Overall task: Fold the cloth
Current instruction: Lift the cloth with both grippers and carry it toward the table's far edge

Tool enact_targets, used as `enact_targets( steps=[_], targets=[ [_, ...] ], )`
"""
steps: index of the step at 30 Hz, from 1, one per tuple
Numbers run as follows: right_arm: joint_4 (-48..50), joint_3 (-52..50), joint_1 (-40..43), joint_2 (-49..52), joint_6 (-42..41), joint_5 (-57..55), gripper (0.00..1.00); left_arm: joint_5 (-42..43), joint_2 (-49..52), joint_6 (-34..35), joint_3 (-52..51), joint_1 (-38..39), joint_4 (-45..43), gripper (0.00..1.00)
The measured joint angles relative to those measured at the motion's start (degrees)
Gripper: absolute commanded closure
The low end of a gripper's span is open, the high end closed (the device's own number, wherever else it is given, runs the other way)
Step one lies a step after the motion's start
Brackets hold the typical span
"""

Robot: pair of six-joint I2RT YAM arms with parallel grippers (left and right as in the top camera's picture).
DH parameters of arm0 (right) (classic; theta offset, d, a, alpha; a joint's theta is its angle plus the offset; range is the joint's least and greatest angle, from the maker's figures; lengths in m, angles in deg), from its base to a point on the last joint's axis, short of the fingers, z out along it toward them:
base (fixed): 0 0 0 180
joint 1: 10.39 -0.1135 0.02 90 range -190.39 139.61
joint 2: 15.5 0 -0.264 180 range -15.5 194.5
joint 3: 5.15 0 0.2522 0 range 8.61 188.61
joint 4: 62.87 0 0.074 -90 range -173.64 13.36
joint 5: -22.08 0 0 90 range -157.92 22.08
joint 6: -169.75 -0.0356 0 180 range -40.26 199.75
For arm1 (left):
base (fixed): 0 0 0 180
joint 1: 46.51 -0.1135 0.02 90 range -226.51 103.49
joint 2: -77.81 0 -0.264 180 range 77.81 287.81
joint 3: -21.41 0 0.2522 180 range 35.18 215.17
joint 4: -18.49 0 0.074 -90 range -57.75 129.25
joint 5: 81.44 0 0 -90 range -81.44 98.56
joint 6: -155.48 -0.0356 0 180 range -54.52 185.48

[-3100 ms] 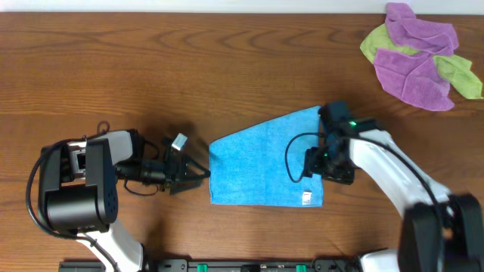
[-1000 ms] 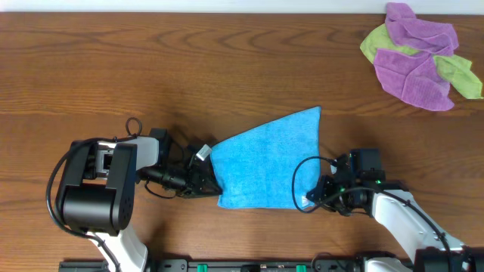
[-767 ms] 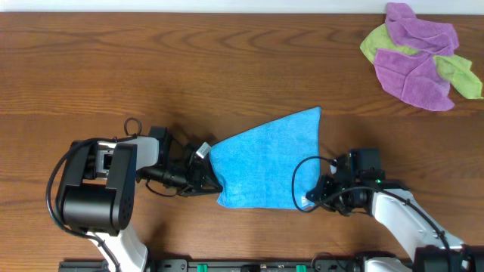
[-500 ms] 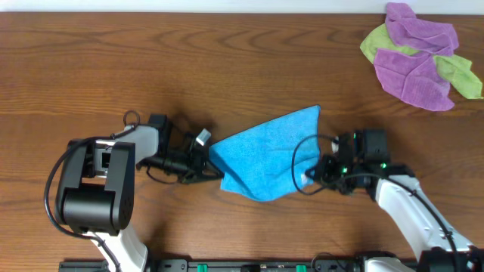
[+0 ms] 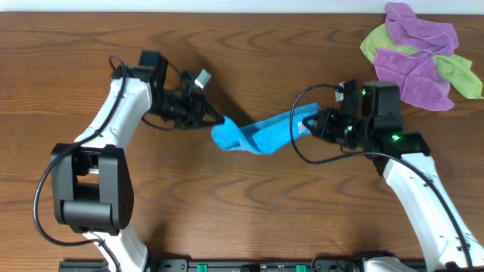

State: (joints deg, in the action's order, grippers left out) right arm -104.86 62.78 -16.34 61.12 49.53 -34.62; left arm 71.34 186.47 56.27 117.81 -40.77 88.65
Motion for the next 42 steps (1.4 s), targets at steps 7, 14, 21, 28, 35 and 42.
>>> enact_targets(
  steps=[7, 14, 21, 28, 35, 42],
  targets=[
    [2.49, 4.87, -1.64, 1.99, -1.42, -1.25, 0.98, -4.79, 0.0, 0.46, 8.59, 0.0, -0.35, 0.94],
    [1.44, 16.65, -5.42, 8.98, -1.4, -2.58, 0.98, -9.97, 0.0, 1.73, 19.21, -0.22, 1.88, 0.94],
    [-0.87, 21.66, -5.95, 12.59, -1.38, -3.3, 0.98, -12.07, 0.24, 1.88, 22.77, -1.05, 3.1, 0.94],
    [0.79, 23.19, -5.9, 13.44, -1.2, -2.86, 0.98, -27.78, 0.22, 4.37, 25.75, 0.11, 3.17, 0.94],
    [8.31, 24.02, -5.9, 13.44, -2.45, 0.55, 0.98, -29.86, 0.22, 4.96, 26.01, 1.2, 1.14, 0.94],
    [12.0, 24.15, -5.9, 13.44, -4.04, 1.7, 0.98, -25.94, 0.22, 5.51, 28.7, 0.79, -0.24, 0.94]
  ],
)
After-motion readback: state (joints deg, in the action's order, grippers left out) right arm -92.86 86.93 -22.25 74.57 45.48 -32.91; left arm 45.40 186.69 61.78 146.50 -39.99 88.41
